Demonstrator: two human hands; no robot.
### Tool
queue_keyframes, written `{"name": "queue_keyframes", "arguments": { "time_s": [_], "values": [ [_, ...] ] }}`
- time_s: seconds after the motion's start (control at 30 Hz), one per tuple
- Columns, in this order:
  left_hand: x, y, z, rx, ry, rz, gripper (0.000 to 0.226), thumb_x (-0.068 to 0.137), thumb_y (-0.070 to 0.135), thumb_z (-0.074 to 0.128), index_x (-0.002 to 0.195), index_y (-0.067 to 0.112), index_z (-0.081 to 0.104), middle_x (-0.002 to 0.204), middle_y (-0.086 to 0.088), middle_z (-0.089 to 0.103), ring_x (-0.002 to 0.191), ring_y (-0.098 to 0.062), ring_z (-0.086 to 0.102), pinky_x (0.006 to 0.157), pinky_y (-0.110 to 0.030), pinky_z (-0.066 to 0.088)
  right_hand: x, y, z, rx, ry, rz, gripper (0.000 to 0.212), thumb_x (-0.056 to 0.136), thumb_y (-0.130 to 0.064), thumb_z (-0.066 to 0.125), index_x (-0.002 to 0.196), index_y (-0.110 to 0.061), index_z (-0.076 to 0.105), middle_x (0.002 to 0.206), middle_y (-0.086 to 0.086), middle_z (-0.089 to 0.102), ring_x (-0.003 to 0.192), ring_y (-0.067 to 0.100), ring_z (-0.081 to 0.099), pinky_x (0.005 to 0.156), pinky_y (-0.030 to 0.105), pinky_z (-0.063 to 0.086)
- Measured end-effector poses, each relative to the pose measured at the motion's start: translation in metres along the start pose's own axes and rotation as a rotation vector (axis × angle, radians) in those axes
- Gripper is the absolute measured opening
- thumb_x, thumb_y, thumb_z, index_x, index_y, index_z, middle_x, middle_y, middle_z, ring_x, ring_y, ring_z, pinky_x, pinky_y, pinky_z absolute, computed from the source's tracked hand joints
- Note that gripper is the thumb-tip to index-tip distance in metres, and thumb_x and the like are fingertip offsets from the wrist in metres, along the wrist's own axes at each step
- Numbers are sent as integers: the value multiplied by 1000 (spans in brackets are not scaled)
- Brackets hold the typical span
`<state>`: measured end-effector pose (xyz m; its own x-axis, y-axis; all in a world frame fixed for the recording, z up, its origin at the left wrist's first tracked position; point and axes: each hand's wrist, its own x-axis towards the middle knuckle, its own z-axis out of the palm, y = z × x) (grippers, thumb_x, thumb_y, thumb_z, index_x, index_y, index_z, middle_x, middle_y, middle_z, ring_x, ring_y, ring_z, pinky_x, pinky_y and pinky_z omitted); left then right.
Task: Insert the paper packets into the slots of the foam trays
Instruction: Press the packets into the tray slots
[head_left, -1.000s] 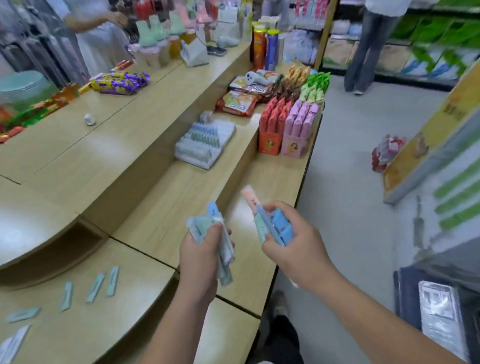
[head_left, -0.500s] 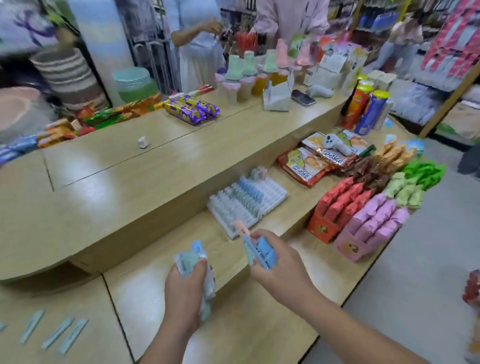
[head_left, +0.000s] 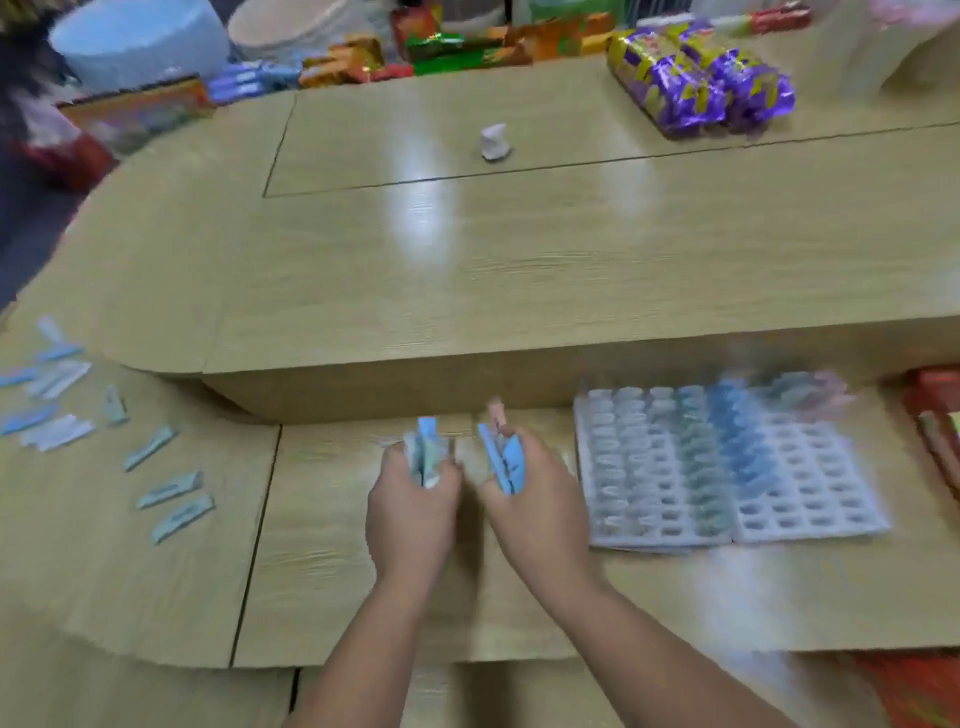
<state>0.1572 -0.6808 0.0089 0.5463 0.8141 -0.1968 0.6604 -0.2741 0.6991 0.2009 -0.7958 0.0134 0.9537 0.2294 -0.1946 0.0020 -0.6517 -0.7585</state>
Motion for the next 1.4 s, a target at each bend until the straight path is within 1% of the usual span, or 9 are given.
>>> {"name": "queue_keyframes", "arguments": {
  "time_s": [0.17, 0.3, 0.53, 0.63, 0.73, 0.83, 0.93, 1.13, 1.4],
  "values": [
    [10, -8, 38, 139, 74, 147, 27, 80, 54, 61, 96, 36, 47, 83, 15, 56, 79, -15, 55, 57, -29, 35, 23, 22, 27, -195, 68, -121, 55, 79, -34, 59, 133, -37, 49, 108, -8, 62, 102, 20, 57, 78, 31, 43],
    [16, -18, 45, 206, 119, 262, 63, 76, 49, 71, 131, 22, 54, 122, 0, 63, 116, -29, 53, 89, -42, 39, 24, 26, 40, -258, 214, -192, 67, 79, -35, 63, 142, -25, 44, 122, 0, 59, 111, 25, 53, 95, 39, 43],
    [22, -27, 32, -17, -57, 261, 92, 79, 65, 45, 157, 33, 10, 162, 7, 22, 152, -18, 8, 123, -46, 13, 29, 30, 34, -334, 82, -225, 81, 75, -50, 57, 147, -22, 34, 148, 13, 34, 137, 33, 34, 111, 49, 33],
    [22, -32, 26, -295, -90, 215, 67, 88, 56, 39, 150, 49, 16, 161, 17, 22, 151, -6, 15, 120, -47, 24, 26, 29, 24, -388, -13, -288, 79, 75, -45, 63, 146, -23, 37, 154, 14, 28, 144, 32, 25, 115, 51, 25],
    [24, -42, 12, -405, -46, 208, 39, 95, 41, 41, 130, 59, 43, 142, 33, 43, 135, 9, 38, 108, -27, 38, 17, 29, 15, -422, 10, -407, 63, 76, -27, 69, 136, -17, 52, 149, 13, 39, 140, 35, 32, 112, 52, 31],
    [27, -56, -5, -296, 0, 241, 33, 91, 31, 49, 119, 49, 56, 137, 22, 49, 130, 5, 44, 103, -20, 39, -3, 28, 14, -444, 91, -478, 42, 73, -32, 77, 111, -17, 67, 114, 3, 58, 103, 29, 57, 81, 45, 51],
    [30, -68, -16, -17, 41, 281, 33, 87, 39, 61, 117, 26, 65, 119, 6, 53, 117, -16, 52, 98, -31, 44, -21, 18, 19, -563, -62, -404, 56, 68, -58, 75, 109, -21, 66, 96, -2, 57, 85, 22, 60, 62, 34, 53],
    [32, -63, -20, 80, -16, 208, 30, 88, 39, 65, 115, 26, 67, 105, 6, 52, 101, -22, 58, 90, -45, 50, -25, 15, 17, -657, -176, -365, 77, 53, -71, 78, 112, -25, 64, 97, -5, 54, 80, 15, 61, 49, 23, 46],
    [49, -57, -24, 132, -60, 122, 29, 85, 23, 67, 113, 27, 64, 97, 7, 62, 85, -12, 63, 77, -40, 54, -12, 16, 11, -698, -419, -695, 33, 62, -49, 85, 82, -32, 65, 96, -12, 62, 79, 13, 59, 52, 26, 47]
  ]
}}
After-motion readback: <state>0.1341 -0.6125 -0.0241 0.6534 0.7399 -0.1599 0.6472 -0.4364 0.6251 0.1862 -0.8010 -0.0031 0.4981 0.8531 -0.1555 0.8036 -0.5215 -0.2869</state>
